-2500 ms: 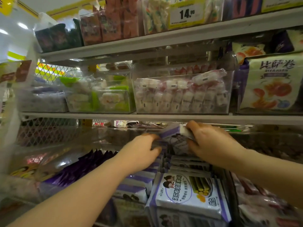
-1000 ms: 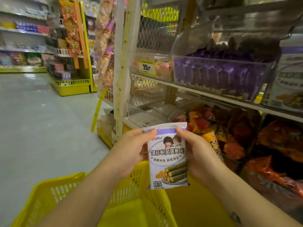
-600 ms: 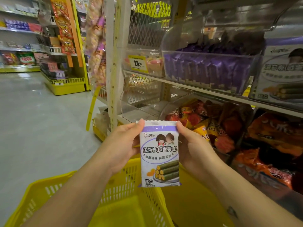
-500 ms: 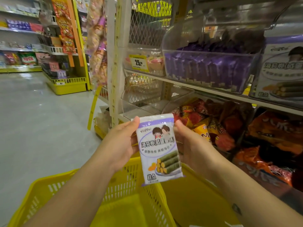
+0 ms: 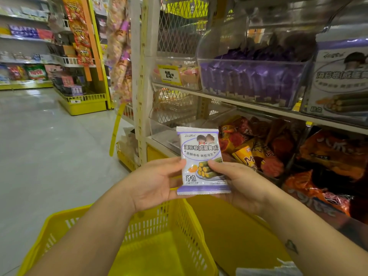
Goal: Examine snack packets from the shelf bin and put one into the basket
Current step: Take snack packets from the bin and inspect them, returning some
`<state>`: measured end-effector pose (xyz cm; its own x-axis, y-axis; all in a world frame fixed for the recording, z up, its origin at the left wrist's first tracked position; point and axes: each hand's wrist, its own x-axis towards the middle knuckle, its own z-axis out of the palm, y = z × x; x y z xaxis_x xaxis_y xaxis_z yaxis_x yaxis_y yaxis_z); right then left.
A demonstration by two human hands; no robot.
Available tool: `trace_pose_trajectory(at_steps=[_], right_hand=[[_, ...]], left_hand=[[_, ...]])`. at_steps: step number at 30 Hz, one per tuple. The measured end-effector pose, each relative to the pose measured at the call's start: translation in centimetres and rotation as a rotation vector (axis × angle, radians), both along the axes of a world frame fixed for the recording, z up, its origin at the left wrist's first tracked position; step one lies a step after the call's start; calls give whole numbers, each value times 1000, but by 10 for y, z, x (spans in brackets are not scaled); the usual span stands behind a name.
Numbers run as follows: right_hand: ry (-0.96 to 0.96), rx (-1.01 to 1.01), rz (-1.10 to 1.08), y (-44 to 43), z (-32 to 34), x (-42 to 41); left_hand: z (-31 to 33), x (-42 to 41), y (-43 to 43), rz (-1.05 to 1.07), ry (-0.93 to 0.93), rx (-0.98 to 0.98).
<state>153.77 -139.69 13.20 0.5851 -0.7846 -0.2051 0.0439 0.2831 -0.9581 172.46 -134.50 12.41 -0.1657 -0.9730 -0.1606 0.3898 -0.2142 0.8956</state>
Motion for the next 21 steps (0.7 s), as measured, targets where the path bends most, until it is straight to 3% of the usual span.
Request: trace_pose_trajectory(at_steps=[4,7,9,12,16,18,21], right_hand=[[-28,8,30,1,1,-1],[-46,-48,16,2,3,-1],[-4,-173,-16,2,1,2],[165,-552,-80,7,-4,7],[284,-751,50,14,-9,15],[384,-823,11,13,-10,15],[221,-695,-138,8,-7,13]], left_hand=[[-4,-1,-3,6,16,4],[-9,-5,-6,121,-33,-31],[-9,-11,-7,242,-199,-127],[-7,-22,-8,312,-321,-243],[-6,-31,-8,278,-221,-202],[-8,-26,-8,277,-177,-197],[-10,-20,-8,193,-34,-212]])
